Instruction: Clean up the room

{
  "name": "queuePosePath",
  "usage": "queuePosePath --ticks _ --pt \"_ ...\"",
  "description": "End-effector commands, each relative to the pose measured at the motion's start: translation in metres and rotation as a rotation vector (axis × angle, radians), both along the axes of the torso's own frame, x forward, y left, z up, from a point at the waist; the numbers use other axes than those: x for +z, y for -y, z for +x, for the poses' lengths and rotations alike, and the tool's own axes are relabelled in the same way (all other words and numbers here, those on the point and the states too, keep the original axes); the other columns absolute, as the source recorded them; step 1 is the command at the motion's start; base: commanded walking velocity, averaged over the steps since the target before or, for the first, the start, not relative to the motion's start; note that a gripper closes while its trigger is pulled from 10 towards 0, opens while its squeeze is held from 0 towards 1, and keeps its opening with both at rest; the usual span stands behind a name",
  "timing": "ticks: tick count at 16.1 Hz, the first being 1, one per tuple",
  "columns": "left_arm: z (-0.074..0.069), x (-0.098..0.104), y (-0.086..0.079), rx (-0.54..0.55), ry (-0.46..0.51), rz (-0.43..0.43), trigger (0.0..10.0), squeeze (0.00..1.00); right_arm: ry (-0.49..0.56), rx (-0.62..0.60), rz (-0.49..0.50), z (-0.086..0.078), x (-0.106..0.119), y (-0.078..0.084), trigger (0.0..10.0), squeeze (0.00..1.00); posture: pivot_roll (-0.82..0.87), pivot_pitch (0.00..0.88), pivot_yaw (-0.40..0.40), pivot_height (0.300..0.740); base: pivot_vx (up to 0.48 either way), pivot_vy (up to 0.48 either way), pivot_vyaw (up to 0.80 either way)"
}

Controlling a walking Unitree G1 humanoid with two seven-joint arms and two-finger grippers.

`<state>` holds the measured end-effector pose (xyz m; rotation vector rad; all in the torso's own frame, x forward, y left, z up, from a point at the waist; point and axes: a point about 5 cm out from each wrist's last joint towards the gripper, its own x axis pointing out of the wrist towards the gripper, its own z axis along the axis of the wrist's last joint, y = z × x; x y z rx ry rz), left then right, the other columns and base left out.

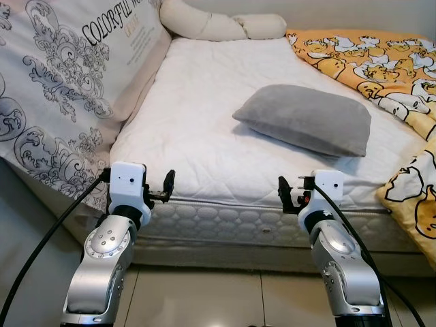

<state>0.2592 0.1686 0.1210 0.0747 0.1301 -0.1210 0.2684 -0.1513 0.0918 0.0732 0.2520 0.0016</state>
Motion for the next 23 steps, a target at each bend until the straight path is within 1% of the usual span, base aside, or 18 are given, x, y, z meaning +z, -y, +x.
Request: queuePosePath --ticks 1,3,6,23 --pt "-0.0006 0.0015 0.0016 -0.009 0.001 -0.007 10.0 0.00 0.020 -0.002 -0.009 0.0011 0.0042 0.0017 10.0 0.00 0.08 0.000 0.014 0.740 0.251 0.000 0.00" --pt "-0.0013 0.0013 0.0014 -0.009 0.000 -0.009 10.0 0.00 0.016 0.005 -0.008 0.0012 0.0040 0.0007 10.0 0.00 0.08 0.000 0.012 0.740 0.266 0.000 0.00" --pt "-0.0014 0.0009 0.0013 -0.012 -0.002 -0.013 10.0 0.00 0.015 0.009 -0.011 0.0014 0.0038 0.0000 10.0 0.00 0.08 0.000 0.011 0.740 0.274 0.000 -0.79" --pt "-0.0020 -0.0004 0.0017 -0.025 -0.013 -0.015 10.0 0.00 0.018 0.020 -0.045 0.0015 0.0018 -0.0003 10.0 0.00 0.07 0.000 0.022 0.740 0.275 0.000 0.00"
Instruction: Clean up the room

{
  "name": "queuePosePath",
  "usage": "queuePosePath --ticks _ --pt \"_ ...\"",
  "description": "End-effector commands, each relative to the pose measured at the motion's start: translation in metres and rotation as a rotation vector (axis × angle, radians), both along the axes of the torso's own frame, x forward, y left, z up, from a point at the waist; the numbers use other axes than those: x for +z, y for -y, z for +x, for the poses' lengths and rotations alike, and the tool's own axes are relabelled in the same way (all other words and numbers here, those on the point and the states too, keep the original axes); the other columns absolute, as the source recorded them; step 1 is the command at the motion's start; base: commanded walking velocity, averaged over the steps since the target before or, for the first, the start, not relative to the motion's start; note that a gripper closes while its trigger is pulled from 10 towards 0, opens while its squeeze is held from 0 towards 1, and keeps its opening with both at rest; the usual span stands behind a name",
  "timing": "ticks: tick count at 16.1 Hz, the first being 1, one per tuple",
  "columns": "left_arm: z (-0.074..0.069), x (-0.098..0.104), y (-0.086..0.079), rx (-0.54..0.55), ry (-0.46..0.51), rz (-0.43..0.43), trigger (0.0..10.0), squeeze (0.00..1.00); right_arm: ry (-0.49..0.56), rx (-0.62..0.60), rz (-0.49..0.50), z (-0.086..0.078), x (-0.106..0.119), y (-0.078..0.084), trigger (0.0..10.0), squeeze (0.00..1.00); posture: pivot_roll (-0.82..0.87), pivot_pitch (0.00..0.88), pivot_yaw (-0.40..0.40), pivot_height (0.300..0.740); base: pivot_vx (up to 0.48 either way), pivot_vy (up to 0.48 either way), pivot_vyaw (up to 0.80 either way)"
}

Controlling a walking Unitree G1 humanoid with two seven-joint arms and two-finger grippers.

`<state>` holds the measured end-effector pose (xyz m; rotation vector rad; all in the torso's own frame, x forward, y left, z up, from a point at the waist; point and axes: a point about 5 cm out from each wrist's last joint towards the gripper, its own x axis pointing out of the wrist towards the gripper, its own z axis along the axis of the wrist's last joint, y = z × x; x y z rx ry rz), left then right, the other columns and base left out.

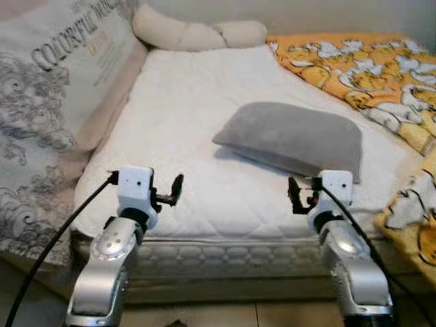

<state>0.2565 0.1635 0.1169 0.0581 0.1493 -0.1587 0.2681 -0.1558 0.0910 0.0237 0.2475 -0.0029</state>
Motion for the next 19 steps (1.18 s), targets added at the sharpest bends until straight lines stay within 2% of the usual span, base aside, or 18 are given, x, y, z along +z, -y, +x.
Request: queuePosePath --ticks 1,19 --pt "0.0007 0.0035 -0.0035 0.010 0.008 0.002 10.0 0.00 0.014 0.017 0.004 0.0022 0.0029 -0.0043 10.0 0.00 0.07 0.000 0.022 0.740 0.274 0.000 0.00" --pt "0.0042 0.0039 -0.0043 0.011 0.001 -0.002 10.0 0.00 0.020 0.022 -0.004 0.0067 0.0044 -0.0030 10.0 0.00 0.08 0.000 0.021 0.740 0.286 0.000 0.00"
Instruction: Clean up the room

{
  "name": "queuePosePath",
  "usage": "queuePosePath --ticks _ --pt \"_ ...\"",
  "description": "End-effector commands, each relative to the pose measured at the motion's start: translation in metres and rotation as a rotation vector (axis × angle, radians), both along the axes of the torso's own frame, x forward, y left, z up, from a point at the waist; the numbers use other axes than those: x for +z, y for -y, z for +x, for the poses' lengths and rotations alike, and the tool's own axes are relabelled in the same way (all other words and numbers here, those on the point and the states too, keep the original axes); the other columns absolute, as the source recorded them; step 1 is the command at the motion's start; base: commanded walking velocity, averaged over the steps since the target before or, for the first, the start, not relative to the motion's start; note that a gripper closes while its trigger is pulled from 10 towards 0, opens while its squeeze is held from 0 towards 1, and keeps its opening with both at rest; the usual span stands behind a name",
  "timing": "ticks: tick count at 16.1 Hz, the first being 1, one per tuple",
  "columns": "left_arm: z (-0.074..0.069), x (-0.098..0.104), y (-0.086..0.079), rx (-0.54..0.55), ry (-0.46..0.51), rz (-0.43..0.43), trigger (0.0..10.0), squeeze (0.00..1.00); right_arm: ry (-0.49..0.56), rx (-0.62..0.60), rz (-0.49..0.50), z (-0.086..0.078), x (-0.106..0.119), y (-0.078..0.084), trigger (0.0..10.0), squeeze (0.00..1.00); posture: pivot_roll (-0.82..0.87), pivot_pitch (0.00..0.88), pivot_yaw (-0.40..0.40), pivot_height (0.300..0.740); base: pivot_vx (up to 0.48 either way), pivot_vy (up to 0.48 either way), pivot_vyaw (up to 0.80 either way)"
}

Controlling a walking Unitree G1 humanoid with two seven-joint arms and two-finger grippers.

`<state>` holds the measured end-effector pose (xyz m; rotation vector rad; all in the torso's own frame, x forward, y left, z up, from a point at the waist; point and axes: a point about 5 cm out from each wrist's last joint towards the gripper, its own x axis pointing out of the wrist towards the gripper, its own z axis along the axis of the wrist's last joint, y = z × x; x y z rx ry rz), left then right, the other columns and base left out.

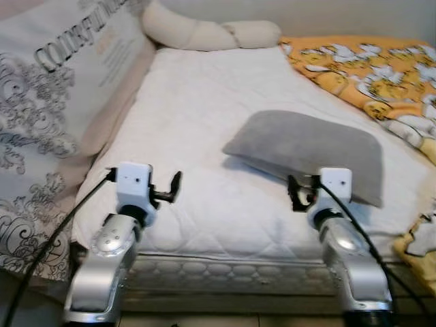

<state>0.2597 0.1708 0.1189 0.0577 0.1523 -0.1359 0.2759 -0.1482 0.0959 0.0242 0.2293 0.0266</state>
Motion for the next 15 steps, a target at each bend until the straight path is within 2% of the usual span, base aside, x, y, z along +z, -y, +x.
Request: queuePosePath --ticks 1,15 --pt "0.0011 0.0019 0.0030 -0.011 0.003 -0.005 10.0 0.00 0.000 -0.007 -0.010 -0.0011 -0.0007 0.0047 10.0 0.00 0.08 0.000 0.021 0.740 0.304 0.000 0.00" --pt "0.0009 0.0002 0.0019 -0.004 -0.002 -0.005 10.0 0.00 0.001 -0.004 -0.018 -0.0009 -0.0007 0.0051 10.0 0.00 0.07 0.000 0.019 0.740 0.302 0.000 0.00"
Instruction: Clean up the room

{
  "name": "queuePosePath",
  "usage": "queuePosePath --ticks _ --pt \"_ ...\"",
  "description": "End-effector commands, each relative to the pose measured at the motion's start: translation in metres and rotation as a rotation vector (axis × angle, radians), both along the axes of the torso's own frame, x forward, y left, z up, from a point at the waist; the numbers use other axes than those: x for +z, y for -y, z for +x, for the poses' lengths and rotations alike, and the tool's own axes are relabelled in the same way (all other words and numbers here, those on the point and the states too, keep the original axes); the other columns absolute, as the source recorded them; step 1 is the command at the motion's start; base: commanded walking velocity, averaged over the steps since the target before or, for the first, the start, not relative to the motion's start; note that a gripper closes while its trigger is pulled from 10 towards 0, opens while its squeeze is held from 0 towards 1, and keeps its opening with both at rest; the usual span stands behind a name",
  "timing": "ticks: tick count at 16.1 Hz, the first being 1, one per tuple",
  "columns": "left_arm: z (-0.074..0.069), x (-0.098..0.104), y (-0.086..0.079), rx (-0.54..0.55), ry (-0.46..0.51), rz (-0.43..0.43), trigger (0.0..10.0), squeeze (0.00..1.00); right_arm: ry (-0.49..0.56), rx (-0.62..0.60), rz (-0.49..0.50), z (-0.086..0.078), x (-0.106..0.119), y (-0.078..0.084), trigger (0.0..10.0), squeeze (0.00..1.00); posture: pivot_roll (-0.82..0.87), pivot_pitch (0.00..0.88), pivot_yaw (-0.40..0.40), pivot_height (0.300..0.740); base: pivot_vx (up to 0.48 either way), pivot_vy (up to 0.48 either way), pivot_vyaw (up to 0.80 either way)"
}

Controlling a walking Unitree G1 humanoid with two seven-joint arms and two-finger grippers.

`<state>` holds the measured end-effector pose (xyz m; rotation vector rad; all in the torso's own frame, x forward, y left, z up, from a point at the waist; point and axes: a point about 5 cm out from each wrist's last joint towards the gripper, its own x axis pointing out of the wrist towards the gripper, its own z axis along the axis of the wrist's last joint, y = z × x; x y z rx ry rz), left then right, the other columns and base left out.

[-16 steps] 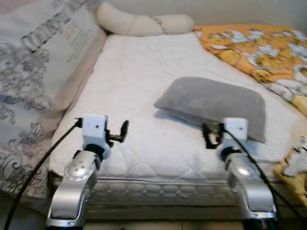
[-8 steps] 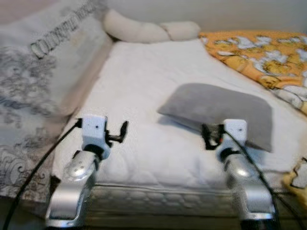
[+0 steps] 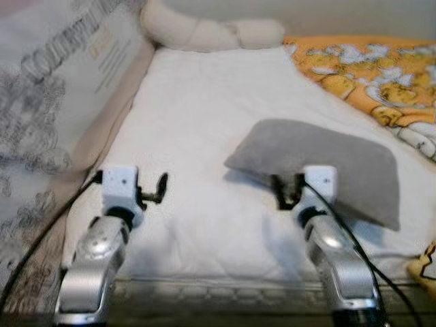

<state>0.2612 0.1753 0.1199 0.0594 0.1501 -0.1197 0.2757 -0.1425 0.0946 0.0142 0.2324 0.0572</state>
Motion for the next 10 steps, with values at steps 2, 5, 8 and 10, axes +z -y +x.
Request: queuePosePath --ticks 2,5,8,10 --pt "-0.0003 -0.0011 0.0066 -0.020 -0.005 -0.008 10.0 0.00 0.008 -0.031 -0.020 -0.0002 0.0013 0.0110 10.0 0.00 0.07 0.000 0.020 0.740 0.302 0.000 0.00" --pt "-0.0010 -0.0019 0.0070 -0.023 -0.006 -0.010 10.0 0.00 0.009 -0.029 -0.021 -0.0010 0.0010 0.0105 10.0 0.00 0.07 0.000 0.019 0.740 0.301 0.000 0.00" --pt "-0.0015 -0.0023 0.0072 -0.024 -0.006 -0.008 10.0 0.00 0.009 -0.026 -0.021 -0.0016 0.0007 0.0100 10.0 0.00 0.07 0.000 0.022 0.740 0.300 0.000 0.00" --pt "-0.0016 -0.0024 0.0071 -0.022 -0.002 0.010 10.0 0.00 0.010 -0.024 -0.021 -0.0016 0.0005 0.0096 10.0 0.00 0.07 0.000 0.023 0.740 0.268 0.000 0.00"
